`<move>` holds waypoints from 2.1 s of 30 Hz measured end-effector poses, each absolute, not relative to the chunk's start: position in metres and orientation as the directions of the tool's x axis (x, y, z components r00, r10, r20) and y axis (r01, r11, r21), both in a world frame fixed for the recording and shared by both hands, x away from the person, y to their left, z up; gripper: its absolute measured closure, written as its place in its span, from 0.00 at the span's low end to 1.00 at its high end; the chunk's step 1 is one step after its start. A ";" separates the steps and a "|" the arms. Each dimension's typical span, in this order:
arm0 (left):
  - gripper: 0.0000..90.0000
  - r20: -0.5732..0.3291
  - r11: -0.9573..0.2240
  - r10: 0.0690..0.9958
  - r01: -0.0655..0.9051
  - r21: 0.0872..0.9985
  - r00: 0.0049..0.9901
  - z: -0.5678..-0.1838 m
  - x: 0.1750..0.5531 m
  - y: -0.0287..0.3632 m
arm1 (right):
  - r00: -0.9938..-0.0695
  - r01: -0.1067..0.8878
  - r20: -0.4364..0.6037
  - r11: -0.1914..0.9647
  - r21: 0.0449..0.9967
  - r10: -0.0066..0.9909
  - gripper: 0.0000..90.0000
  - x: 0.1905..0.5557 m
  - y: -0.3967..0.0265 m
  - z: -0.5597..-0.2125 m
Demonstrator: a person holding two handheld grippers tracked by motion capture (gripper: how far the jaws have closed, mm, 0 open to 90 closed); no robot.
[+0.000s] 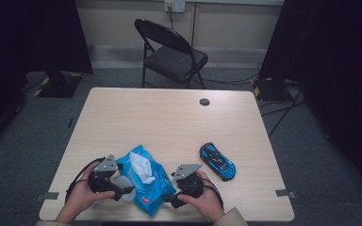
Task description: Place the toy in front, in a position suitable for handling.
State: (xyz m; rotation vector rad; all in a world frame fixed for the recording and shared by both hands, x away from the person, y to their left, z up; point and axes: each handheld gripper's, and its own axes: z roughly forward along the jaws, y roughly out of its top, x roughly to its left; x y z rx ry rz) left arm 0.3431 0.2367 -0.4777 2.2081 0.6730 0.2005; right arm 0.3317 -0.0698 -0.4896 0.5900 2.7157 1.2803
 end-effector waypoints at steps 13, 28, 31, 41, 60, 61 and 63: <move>0.19 -0.043 -0.540 0.536 0.382 0.750 0.843 -0.469 0.349 0.241 | -0.918 0.316 0.091 0.574 0.756 0.386 0.14 0.334 -0.067 -0.497; 0.18 -0.055 -0.587 0.500 0.385 0.712 0.864 -0.467 0.305 0.255 | -0.891 0.357 0.104 0.543 0.760 0.441 0.12 0.332 -0.055 -0.502; 0.18 -0.053 -0.579 0.504 0.383 0.720 0.862 -0.466 0.308 0.257 | -0.884 0.370 0.114 0.530 0.763 0.453 0.11 0.334 -0.048 -0.504; 0.18 -0.073 -0.579 0.504 0.399 0.711 0.861 -0.471 0.310 0.260 | -0.871 0.391 0.126 0.513 0.764 0.476 0.07 0.342 -0.033 -0.506; 0.18 -0.048 -0.551 0.548 0.403 0.731 0.835 -0.469 0.313 0.262 | -0.894 0.348 0.108 0.521 0.779 0.435 0.15 0.372 -0.003 -0.500; 0.18 -0.038 -0.554 0.546 0.395 0.733 0.837 -0.468 0.313 0.261 | -0.894 0.348 0.108 0.521 0.779 0.435 0.15 0.372 -0.003 -0.500; 0.18 -0.014 -0.563 0.545 0.378 0.735 0.839 -0.466 0.312 0.258 | -0.893 0.340 0.096 0.521 0.783 0.439 0.16 0.367 -0.016 -0.495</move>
